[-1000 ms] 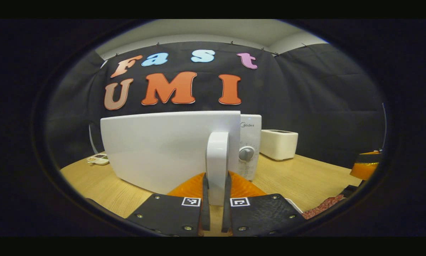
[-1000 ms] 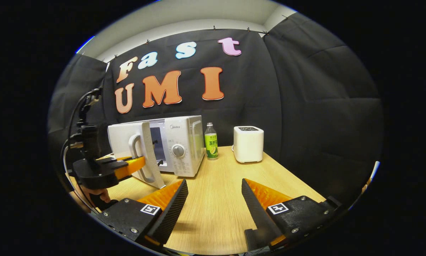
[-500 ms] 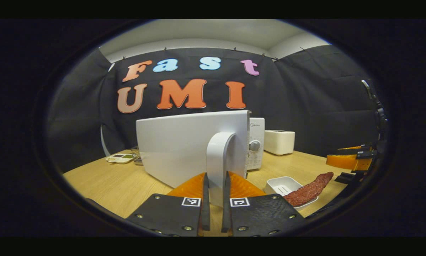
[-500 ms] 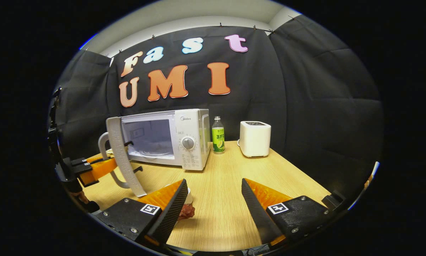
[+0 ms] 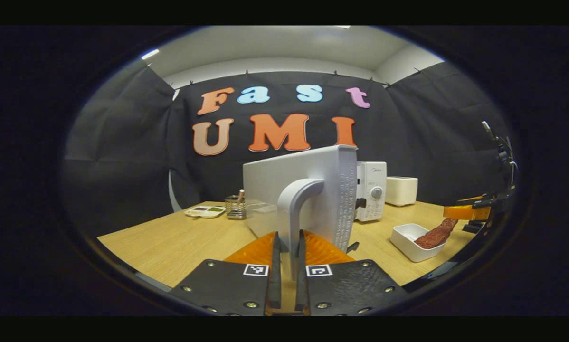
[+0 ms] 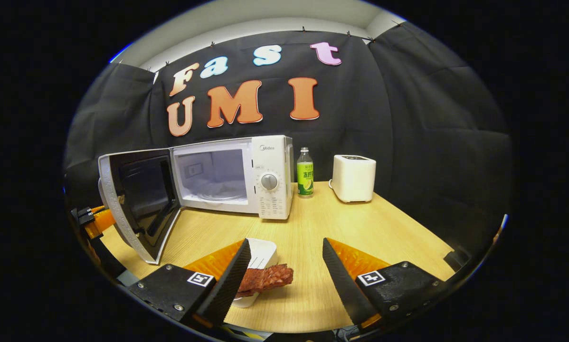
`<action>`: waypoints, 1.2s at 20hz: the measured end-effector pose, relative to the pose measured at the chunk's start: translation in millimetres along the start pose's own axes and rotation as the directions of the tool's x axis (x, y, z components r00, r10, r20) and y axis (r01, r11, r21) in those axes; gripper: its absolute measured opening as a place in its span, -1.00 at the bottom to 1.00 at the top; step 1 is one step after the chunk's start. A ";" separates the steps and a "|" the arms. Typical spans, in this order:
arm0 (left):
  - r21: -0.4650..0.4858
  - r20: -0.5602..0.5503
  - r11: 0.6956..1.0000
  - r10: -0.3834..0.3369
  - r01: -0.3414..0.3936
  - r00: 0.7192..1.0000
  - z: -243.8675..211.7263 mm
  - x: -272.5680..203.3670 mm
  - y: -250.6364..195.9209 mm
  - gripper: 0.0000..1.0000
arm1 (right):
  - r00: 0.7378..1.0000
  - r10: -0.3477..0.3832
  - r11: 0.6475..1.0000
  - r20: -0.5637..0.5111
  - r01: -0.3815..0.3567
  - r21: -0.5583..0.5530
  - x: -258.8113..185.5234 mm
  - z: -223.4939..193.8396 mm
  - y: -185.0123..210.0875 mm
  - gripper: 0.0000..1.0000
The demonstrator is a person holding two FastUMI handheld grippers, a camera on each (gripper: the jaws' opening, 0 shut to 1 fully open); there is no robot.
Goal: Open the microwave oven with the left hand, put the food in, and close the microwave oven.
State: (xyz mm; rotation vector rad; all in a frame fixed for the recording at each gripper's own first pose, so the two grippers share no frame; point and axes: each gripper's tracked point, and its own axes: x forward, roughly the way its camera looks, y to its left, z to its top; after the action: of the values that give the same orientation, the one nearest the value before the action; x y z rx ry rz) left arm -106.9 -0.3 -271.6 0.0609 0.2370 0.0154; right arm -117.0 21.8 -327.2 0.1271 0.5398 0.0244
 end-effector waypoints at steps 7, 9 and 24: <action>-0.010 0.020 1.000 0.002 -0.001 1.000 0.3 -14.7 70.5 -0.82 | 0.999 -0.015 1.000 -0.035 0.015 -0.002 -2.8 -13.2 10.5 0.89; -0.018 0.024 1.000 -0.015 0.016 1.000 0.4 -16.0 86.0 -0.74 | 0.998 -0.026 1.000 -0.050 0.026 0.007 -2.5 -16.8 10.0 0.87; 0.048 -0.008 0.997 0.060 -0.060 0.998 -4.2 -41.8 150.7 0.92 | 0.980 0.088 0.927 -0.180 -0.014 0.375 3.9 -47.9 17.7 0.20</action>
State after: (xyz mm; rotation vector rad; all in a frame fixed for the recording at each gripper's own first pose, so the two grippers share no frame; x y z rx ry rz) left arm -149.8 149.4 -256.5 0.1155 0.2444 0.0697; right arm -138.1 45.1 -367.6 0.5154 0.7327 -0.0154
